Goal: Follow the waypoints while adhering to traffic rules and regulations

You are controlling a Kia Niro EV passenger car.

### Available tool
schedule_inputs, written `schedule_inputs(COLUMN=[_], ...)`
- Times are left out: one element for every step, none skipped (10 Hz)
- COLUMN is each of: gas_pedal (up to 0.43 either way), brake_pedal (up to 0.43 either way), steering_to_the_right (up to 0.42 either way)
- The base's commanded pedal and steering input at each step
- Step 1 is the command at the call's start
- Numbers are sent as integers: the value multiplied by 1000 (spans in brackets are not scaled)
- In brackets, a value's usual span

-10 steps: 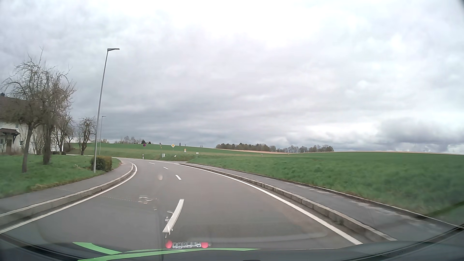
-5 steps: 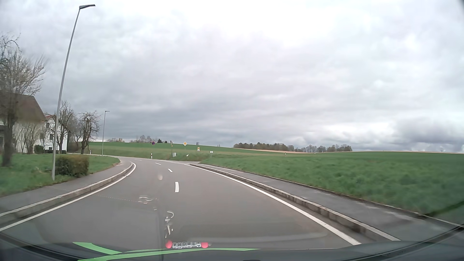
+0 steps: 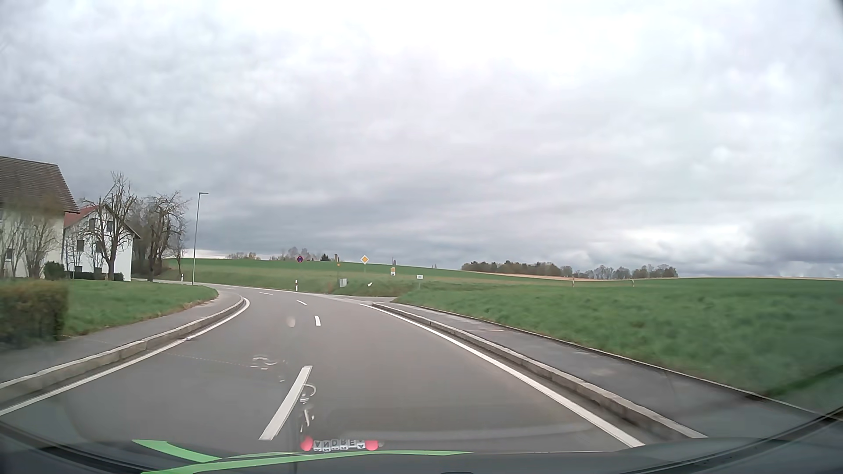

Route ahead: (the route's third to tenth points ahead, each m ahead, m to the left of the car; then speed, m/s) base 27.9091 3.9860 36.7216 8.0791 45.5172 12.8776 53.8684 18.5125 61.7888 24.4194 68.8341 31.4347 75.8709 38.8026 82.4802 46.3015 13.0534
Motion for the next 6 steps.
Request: schedule_inputs(gas_pedal=[177, 177, 177, 177, 177, 177], brake_pedal=[0, 0, 0, 0, 0, 0], steering_to_the_right=[-54, -54, -53, -53, -53, -52])
